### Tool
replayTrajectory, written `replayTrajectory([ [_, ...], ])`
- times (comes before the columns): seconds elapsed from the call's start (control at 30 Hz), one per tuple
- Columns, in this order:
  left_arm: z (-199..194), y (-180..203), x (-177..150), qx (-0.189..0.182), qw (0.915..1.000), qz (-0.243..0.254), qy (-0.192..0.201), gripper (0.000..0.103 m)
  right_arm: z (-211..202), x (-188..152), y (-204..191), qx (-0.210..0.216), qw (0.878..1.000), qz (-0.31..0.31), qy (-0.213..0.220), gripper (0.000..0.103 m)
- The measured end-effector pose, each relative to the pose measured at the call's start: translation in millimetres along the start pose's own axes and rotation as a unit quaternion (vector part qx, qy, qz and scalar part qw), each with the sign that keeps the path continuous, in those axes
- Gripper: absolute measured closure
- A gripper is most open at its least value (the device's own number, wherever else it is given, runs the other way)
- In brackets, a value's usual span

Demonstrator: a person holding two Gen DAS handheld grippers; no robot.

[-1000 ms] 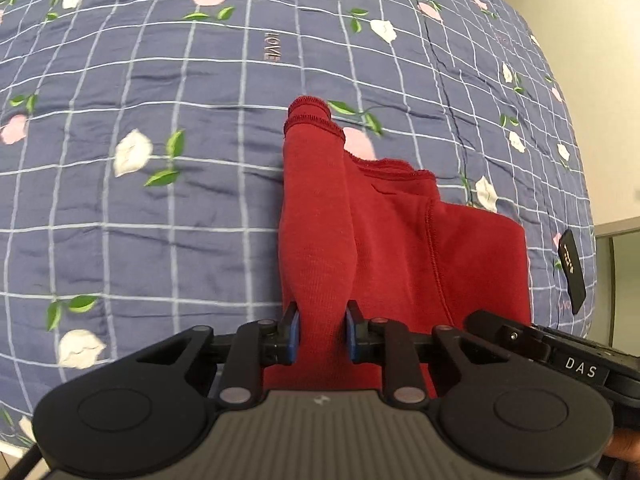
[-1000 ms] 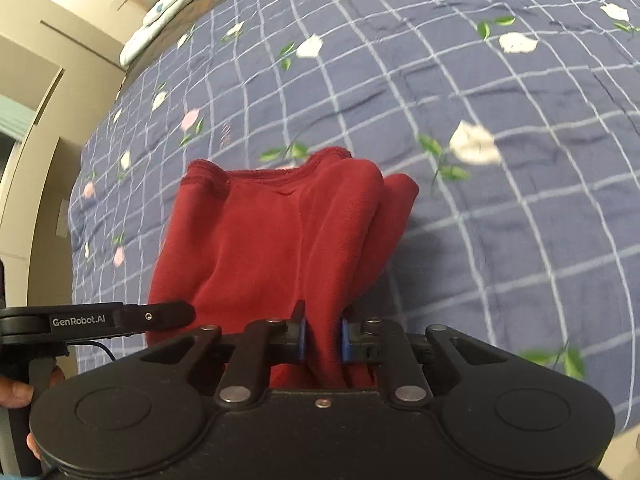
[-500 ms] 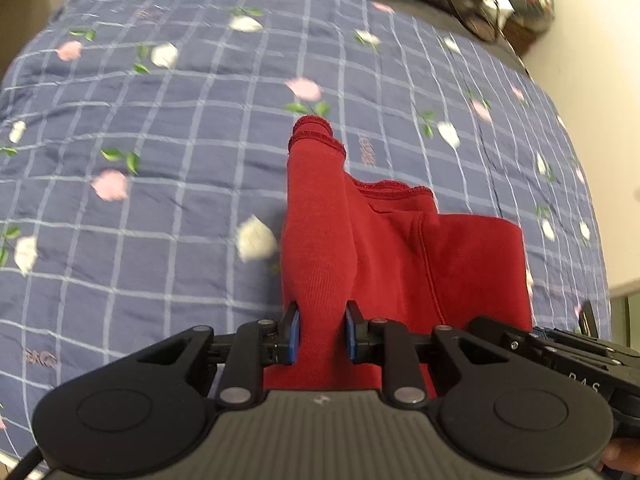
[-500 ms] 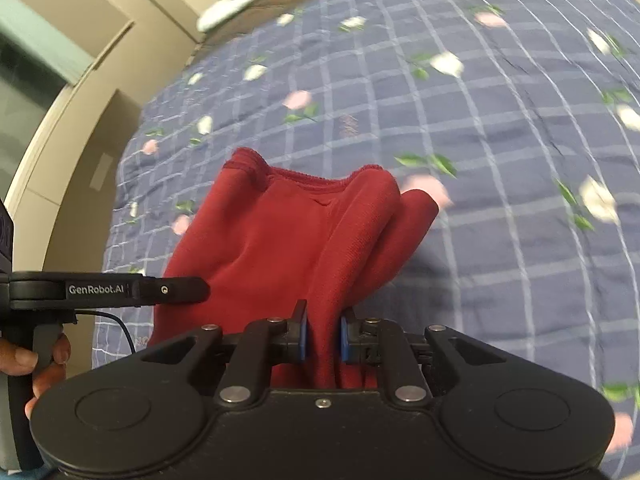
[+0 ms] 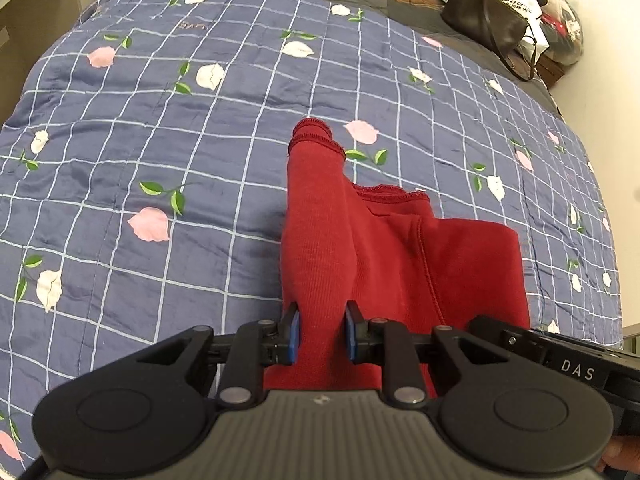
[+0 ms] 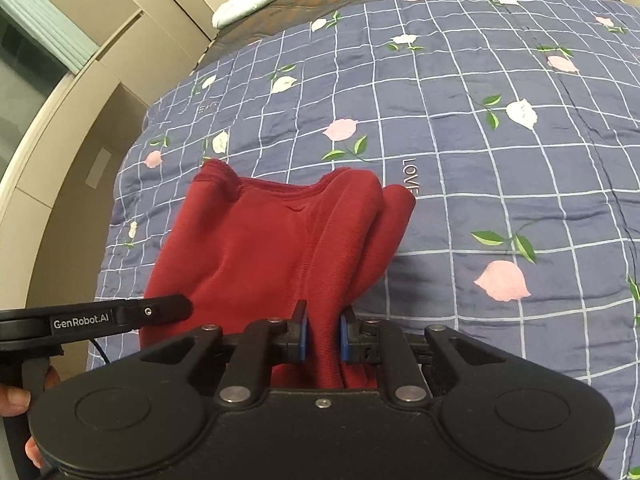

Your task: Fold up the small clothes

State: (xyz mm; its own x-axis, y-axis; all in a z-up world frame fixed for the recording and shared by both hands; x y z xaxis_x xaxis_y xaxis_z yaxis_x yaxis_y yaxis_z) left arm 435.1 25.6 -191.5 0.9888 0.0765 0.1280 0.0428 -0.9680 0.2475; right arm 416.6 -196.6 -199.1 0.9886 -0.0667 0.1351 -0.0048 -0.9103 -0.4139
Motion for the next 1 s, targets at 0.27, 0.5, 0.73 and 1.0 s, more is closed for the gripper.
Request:
replayTrajectory([
  [0.27, 25, -13, -3, -0.003, 0.9996, -0.008, -0.028, 0.08, 25, -2, 3, -0.013, 0.999, 0.02, -0.021, 0.087],
  [0.5, 38, -24, -6, -0.007, 0.999, -0.015, -0.042, 0.079, 41, -7, 9, -0.02, 0.998, 0.034, -0.038, 0.087],
  [0.73, 46, -33, -14, -0.009, 0.998, -0.02, -0.06, 0.078, 54, -14, 16, -0.033, 0.997, 0.046, -0.049, 0.087],
  [1.0, 51, -36, -18, 0.003, 0.997, -0.026, -0.072, 0.071, 58, -21, 22, -0.042, 0.996, 0.053, -0.055, 0.085],
])
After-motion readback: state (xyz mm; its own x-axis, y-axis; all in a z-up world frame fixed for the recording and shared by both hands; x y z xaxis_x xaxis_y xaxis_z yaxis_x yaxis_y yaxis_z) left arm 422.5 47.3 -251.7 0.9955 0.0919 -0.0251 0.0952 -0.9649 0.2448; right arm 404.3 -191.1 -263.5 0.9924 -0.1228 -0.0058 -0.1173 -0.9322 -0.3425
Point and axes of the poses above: each gripper's, at about its wrist camera, not at the fingertips, and z roughly the way its jaws point, y to its right, x to its top, the point moved 7 cm from there along z, roughly the way its jaws point, and after that the axes turned 12 degrees about -y, right-handed, at the moved point
